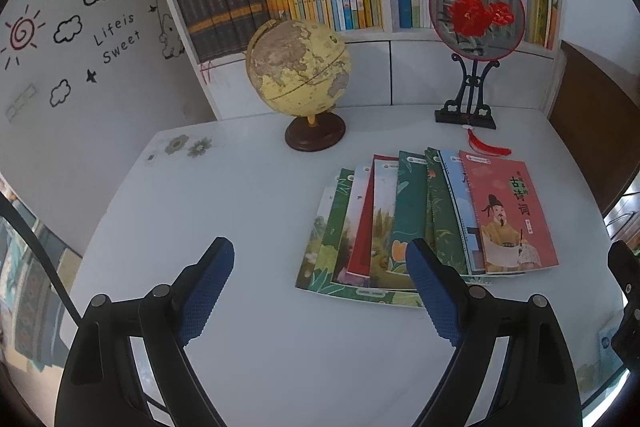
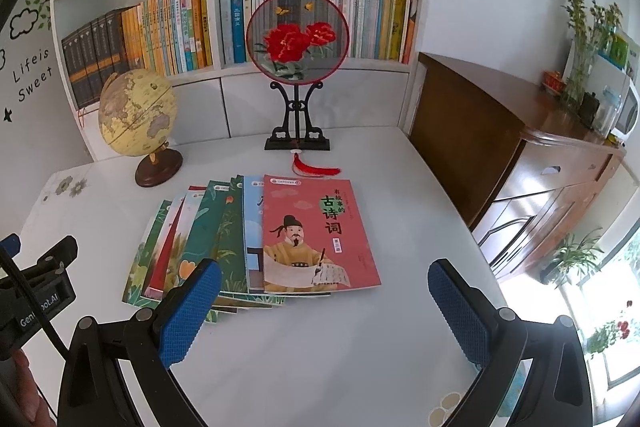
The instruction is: Organize books
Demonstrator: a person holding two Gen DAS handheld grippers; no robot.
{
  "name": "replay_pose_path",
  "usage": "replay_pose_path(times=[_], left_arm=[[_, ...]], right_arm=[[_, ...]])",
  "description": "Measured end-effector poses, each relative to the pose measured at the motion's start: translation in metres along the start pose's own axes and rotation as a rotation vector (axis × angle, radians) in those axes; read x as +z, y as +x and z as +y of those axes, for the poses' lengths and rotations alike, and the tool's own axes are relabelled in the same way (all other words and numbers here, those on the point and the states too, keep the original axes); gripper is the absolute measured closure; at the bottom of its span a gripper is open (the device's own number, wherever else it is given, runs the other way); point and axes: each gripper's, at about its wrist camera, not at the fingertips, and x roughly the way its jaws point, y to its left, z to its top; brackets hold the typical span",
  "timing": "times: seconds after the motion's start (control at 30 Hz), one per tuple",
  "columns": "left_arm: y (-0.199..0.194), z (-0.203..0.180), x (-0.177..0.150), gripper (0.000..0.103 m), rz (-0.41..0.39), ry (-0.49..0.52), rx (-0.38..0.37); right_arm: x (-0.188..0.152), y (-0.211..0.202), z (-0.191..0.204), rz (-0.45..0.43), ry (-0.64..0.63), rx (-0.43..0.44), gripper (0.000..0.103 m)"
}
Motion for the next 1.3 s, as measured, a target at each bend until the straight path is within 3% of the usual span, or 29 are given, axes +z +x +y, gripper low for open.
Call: replay_pose_path(times=[0.27, 0.4, 0.53, 0.63, 0.7, 0.83, 0.9, 1.03, 1.13, 1.2, 1.3], left_arm=[[0.017, -0.020, 0.011, 0.016, -0.010, 0.008, -0.045], [0.039, -0.041, 0.022, 0.016, 0.028, 0.015, -0.045], [0.070, -0.071, 0.028, 0.016, 0.051, 0.034, -0.101], [0.100, -0.097, 0.024, 0.016, 0.079, 0.034, -0.210], [0.111, -0.107, 0.020, 0.016, 0.062, 0.012, -0.284], [0.137, -0.138, 0.010, 0.016, 0.076, 0.036, -0.321], [0.146, -0.150, 0.005, 0.015, 0.069, 0.061, -0.283], [0.169, -0.170, -0.002, 0.015, 0.142, 0.087, -0.303], [0.178, -0.179, -0.007, 0.015, 0.165, 0.103, -0.346], [0.183, -0.183, -0.010, 0.015, 0.186, 0.111, -0.347], [0.189, -0.185, -0.014, 0.015, 0.202, 0.108, -0.353]], right_arm=[[0.006, 0.022, -0.025, -0.006, 0.007, -0.008, 0.000], [0.011, 0.049, -0.049, 0.023, 0.052, 0.017, 0.000], [0.017, 0.086, -0.063, 0.049, 0.039, 0.061, 0.000], [0.017, 0.125, -0.071, 0.095, 0.046, 0.176, 0.000], [0.013, 0.154, -0.076, 0.143, 0.063, 0.225, 0.006], [0.005, 0.202, -0.091, 0.192, 0.089, 0.270, 0.006], [0.001, 0.221, -0.099, 0.226, 0.110, 0.276, 0.008], [-0.006, 0.252, -0.108, 0.264, 0.113, 0.259, 0.008], [-0.010, 0.263, -0.109, 0.282, 0.095, 0.250, 0.016], [-0.013, 0.270, -0.109, 0.301, 0.084, 0.249, 0.027], [-0.016, 0.278, -0.112, 0.319, 0.083, 0.252, 0.033]])
